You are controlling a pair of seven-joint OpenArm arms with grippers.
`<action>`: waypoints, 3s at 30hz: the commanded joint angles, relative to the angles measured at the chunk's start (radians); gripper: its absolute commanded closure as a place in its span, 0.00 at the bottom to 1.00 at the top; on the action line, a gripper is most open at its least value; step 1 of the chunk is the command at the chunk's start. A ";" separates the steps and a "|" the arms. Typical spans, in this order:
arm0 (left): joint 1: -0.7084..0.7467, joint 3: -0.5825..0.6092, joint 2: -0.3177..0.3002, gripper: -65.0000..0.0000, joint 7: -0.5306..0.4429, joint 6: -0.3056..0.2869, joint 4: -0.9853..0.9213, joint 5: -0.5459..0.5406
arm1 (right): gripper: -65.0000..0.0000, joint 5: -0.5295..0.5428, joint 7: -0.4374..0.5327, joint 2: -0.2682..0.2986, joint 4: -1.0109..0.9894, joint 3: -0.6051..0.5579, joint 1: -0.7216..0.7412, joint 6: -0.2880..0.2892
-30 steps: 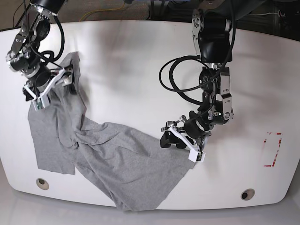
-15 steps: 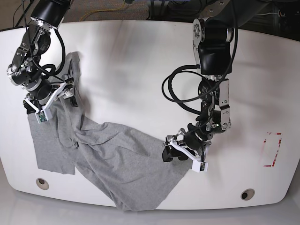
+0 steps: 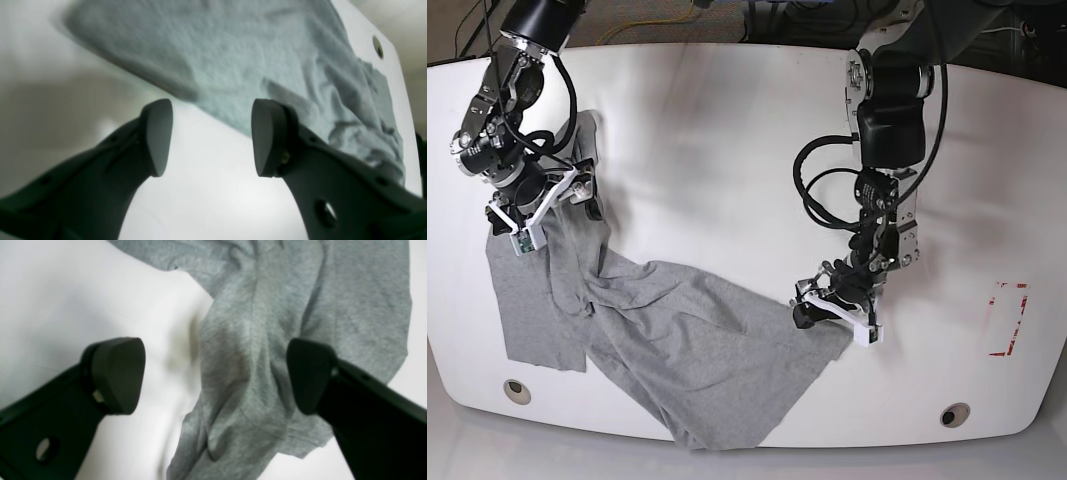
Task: Layout the t-shirt on the table in an organized manner, then fold the t-shirt properly
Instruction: 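Lower the left gripper and pinch the shirt fabric, then drag the pinched fabric with the left gripper away from the right gripper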
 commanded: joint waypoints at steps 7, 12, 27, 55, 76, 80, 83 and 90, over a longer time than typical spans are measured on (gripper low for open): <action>-0.045 -0.058 0.011 0.46 -0.019 0.135 -0.065 -0.020 | 0.00 0.021 0.024 0.018 0.019 0.004 -0.002 -0.001; -0.085 -0.082 0.014 0.46 -0.019 0.135 -0.146 -0.020 | 0.00 0.021 0.024 0.018 0.019 0.004 -0.002 -0.001; 0.012 0.146 0.032 0.58 -0.014 0.133 0.116 -0.019 | 0.00 0.021 0.024 0.018 0.019 0.006 -0.002 -0.001; -0.224 0.639 0.032 0.58 -0.231 0.138 -0.212 0.135 | 0.00 0.021 0.024 0.020 0.019 0.006 -0.002 -0.001; -0.329 0.780 0.032 0.58 -0.335 0.139 -0.600 0.027 | 0.00 0.023 0.024 0.020 0.019 0.007 -0.002 -0.001; -0.329 0.797 0.032 0.58 -0.335 0.141 -0.619 0.024 | 0.00 0.027 0.024 0.020 0.022 0.007 -0.002 -0.001; -0.327 0.798 0.032 0.58 -0.327 0.139 -0.630 0.024 | 0.00 0.044 0.024 0.020 0.022 0.026 -0.002 -0.001; -0.310 0.791 0.032 0.58 -0.243 0.136 -0.625 0.023 | 0.00 0.078 0.024 0.020 0.021 0.073 -0.004 -0.001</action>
